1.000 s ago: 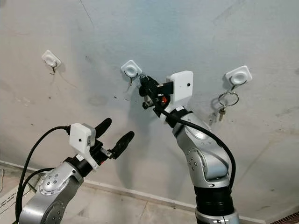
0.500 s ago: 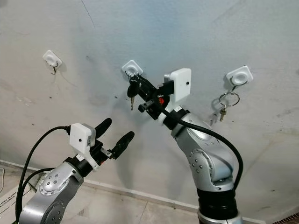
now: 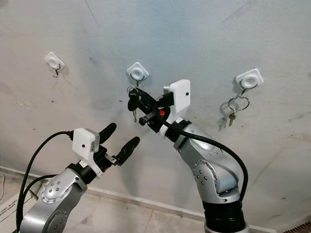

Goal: Hang keys on a hook

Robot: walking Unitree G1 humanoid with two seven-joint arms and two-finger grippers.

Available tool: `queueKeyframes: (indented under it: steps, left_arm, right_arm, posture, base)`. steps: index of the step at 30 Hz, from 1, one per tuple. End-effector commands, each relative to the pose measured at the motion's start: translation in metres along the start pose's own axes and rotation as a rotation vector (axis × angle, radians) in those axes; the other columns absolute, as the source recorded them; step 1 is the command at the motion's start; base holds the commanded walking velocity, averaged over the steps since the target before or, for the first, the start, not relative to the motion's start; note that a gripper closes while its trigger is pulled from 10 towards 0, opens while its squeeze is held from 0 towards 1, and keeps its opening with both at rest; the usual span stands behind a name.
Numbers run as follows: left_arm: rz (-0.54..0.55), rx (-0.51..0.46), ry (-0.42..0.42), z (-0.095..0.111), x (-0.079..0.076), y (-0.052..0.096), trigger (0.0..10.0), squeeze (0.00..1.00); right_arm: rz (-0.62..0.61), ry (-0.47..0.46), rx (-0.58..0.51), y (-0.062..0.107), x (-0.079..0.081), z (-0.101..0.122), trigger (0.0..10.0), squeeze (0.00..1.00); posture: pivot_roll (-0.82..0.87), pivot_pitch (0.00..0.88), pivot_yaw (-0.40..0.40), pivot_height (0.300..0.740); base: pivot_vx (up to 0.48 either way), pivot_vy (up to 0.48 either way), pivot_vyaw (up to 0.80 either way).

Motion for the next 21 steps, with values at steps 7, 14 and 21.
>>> queueKeyframes:
  steps: [7, 14, 21]
  left_arm:
    - [0.001, 0.007, -0.013, -0.001, 0.002, -0.001, 10.0, 0.0]
    - [0.0, 0.007, -0.01, -0.001, 0.001, 0.0, 10.0, 0.0]
    - [-0.006, -0.008, -0.005, 0.002, 0.0, -0.001, 10.0, 0.0]
  right_arm:
    - [-0.012, 0.024, -0.022, -0.009, 0.002, 0.003, 10.0, 0.0]
    - [-0.057, 0.032, -0.04, -0.012, -0.004, 0.004, 10.0, 0.0]
    - [-0.094, 0.022, -0.053, -0.013, -0.01, 0.005, 10.0, 0.0]
  posture:
    - [-0.06, 0.0, 0.06, 0.74]
    - [-0.06, 0.0, 0.06, 0.74]
    - [-0.06, 0.0, 0.059, 0.74]
  base:
    - [0.0, 0.0, 0.0]
    - [0.0, 0.0, 0.0]
    - [0.0, 0.0, 0.0]
Point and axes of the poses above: a point about 5 cm out from each wrist's last joint towards the gripper, its own y axis pointing back from the gripper into the wrist, its own z axis along the axis of the wrist's last joint, x = y × z, the point moved 1 cm from there along -y, pointing out of the wrist towards the gripper, and after that the axes turned 2 degrees about y, right-handed, at the moved point
